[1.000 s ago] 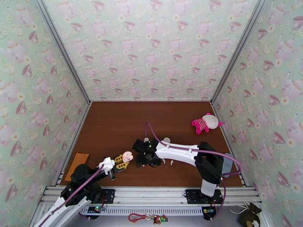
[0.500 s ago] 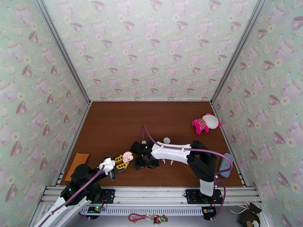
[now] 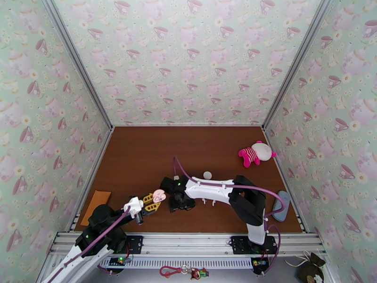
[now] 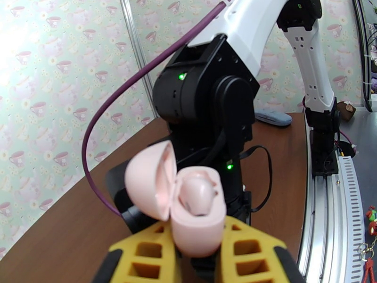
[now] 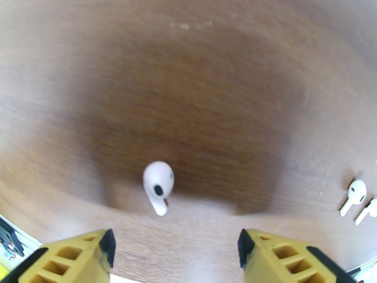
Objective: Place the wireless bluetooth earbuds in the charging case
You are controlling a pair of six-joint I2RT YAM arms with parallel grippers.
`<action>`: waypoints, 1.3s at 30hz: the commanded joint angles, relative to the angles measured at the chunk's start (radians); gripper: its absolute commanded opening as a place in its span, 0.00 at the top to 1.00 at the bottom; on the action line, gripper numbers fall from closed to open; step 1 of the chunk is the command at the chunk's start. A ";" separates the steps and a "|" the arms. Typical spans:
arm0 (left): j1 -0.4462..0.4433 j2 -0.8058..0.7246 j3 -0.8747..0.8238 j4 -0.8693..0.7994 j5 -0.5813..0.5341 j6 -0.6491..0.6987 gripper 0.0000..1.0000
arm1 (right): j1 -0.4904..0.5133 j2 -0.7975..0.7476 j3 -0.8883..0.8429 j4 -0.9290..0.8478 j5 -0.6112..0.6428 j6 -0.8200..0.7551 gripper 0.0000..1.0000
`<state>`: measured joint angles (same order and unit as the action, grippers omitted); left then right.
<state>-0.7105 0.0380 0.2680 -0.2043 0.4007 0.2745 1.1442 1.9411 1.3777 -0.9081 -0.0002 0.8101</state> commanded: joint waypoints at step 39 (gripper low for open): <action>0.000 0.001 -0.008 0.000 0.015 0.025 1.00 | -0.046 0.114 0.059 0.061 0.000 -0.097 0.69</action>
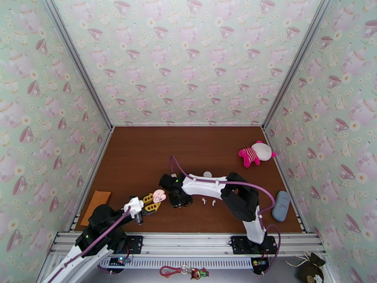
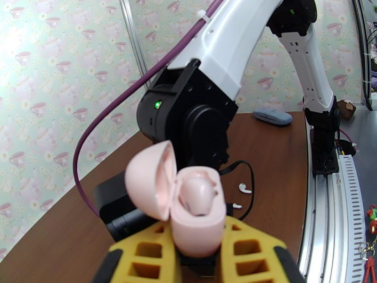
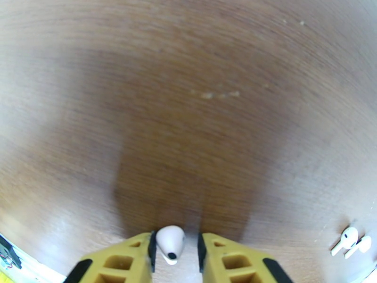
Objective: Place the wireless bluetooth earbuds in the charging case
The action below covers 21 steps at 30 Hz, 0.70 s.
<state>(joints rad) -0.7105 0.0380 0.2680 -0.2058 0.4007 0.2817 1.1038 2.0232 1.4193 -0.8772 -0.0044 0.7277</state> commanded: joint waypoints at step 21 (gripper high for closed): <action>0.002 0.000 -0.006 0.001 0.011 0.018 1.00 | -0.026 0.066 0.047 0.003 0.022 -0.080 0.70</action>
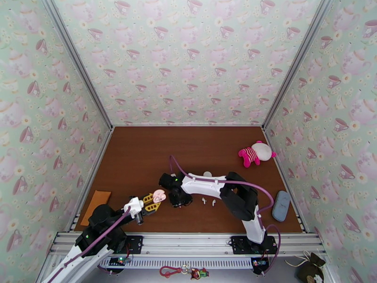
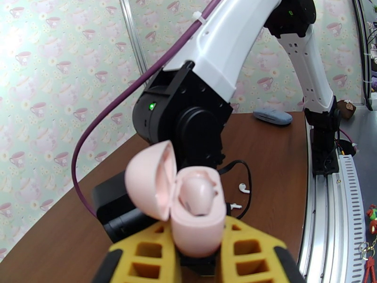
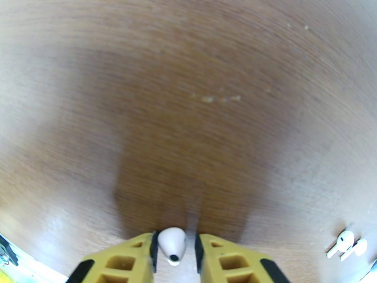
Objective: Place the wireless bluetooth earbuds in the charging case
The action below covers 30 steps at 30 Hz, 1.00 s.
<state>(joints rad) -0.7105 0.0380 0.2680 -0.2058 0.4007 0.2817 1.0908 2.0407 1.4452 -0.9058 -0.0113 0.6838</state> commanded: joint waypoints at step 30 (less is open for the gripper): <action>0.003 0.002 -0.006 0.003 0.015 0.017 1.00 | -0.046 -0.075 -0.067 0.080 0.074 0.171 0.82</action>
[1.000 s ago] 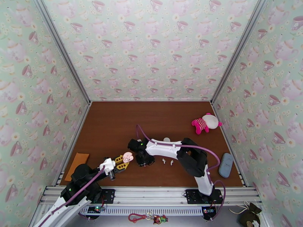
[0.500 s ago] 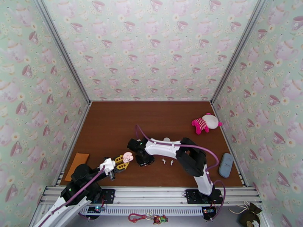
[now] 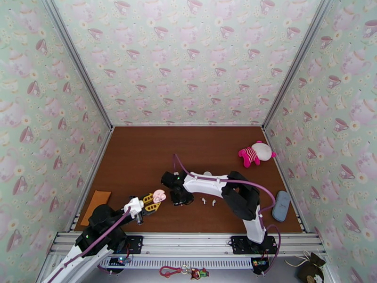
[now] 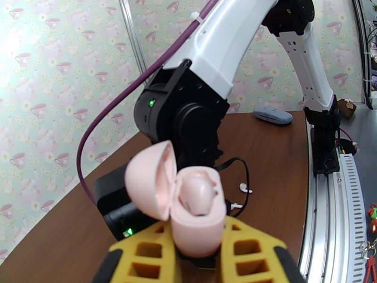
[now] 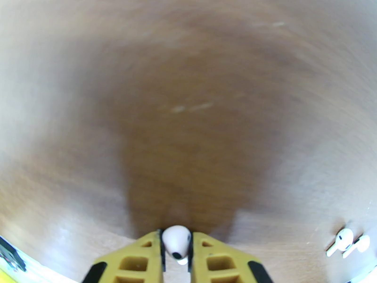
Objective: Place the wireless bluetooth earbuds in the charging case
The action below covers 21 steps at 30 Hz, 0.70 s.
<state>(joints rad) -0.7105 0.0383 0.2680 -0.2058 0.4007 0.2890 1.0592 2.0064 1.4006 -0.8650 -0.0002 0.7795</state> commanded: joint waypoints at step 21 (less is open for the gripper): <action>0.004 0.002 -0.007 0.002 0.018 0.009 1.00 | -0.028 -0.007 0.034 -0.067 0.089 -0.017 0.69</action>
<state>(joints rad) -0.7105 0.0399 0.2680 -0.2062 0.4034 0.2890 1.0374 1.9842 1.3991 -0.8951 0.0746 0.8207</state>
